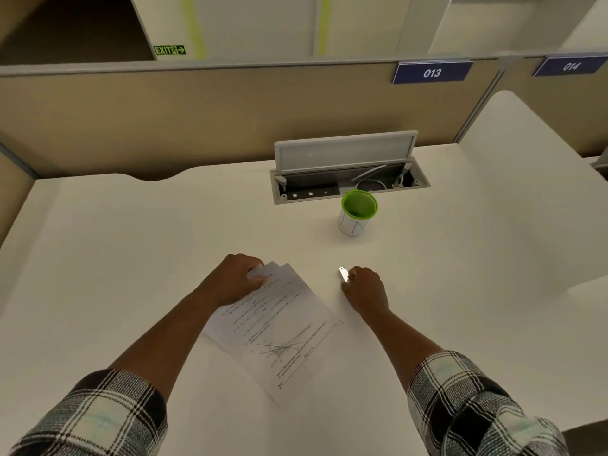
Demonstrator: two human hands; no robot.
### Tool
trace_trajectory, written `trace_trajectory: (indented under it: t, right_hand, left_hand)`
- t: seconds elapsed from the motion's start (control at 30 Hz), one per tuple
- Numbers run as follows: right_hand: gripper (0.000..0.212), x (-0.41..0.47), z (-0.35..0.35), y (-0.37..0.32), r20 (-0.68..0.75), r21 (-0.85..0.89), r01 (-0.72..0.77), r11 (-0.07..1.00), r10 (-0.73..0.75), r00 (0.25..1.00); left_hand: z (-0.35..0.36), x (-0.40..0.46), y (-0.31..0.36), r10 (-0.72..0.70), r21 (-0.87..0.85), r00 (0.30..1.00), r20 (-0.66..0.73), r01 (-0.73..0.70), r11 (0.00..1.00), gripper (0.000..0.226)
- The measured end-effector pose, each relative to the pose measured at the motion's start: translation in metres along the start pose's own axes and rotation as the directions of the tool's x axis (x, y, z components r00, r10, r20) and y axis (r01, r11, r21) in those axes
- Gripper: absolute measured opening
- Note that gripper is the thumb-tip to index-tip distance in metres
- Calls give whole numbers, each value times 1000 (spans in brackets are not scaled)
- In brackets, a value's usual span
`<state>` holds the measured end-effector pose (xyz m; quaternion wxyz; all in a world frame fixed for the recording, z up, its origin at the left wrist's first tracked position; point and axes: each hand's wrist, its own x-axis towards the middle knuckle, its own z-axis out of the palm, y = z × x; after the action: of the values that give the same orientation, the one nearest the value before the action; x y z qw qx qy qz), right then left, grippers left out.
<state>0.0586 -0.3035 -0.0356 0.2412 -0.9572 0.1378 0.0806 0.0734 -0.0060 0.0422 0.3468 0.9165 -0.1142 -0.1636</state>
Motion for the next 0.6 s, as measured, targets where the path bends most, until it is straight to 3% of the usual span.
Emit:
trace_trajectory:
  t: [0.13, 0.27, 0.33, 0.43, 0.47, 0.53, 0.6]
  right_hand:
    - [20, 2, 0, 3, 29, -11, 13, 1000, -13, 1000]
    - [31, 0, -4, -5, -78, -192, 100, 976, -116, 990]
    - [33, -3, -8, -17, -102, -99, 219, 971, -228, 968]
    - [38, -15, -22, -37, -12, 283, 436, 854, -452, 892]
    - [43, -20, -28, -45, 51, 334, 479, 812, -523, 851]
    - [50, -30, -34, -61, 161, 276, 564, 778, -616, 771]
    - [44, -36, -34, -74, 172, 130, 653, 746, -666, 726]
  left_hand:
    - [1, 0, -1, -8, 34, 1000, 3, 8, 999, 16]
    - [4, -1, 5, 21, 97, 999, -49, -16, 995, 13]
    - [6, 0, 10, 55, 208, 993, -102, -33, 978, 14]
    - [6, 2, 17, 74, 287, 976, -204, -12, 958, 11]
    - [5, 2, 20, 77, 279, 973, -217, -14, 960, 9]
    - [4, 2, 24, 74, 262, 973, -221, -14, 965, 8]
    - [4, 0, 30, 59, 196, 966, -253, -9, 981, 8]
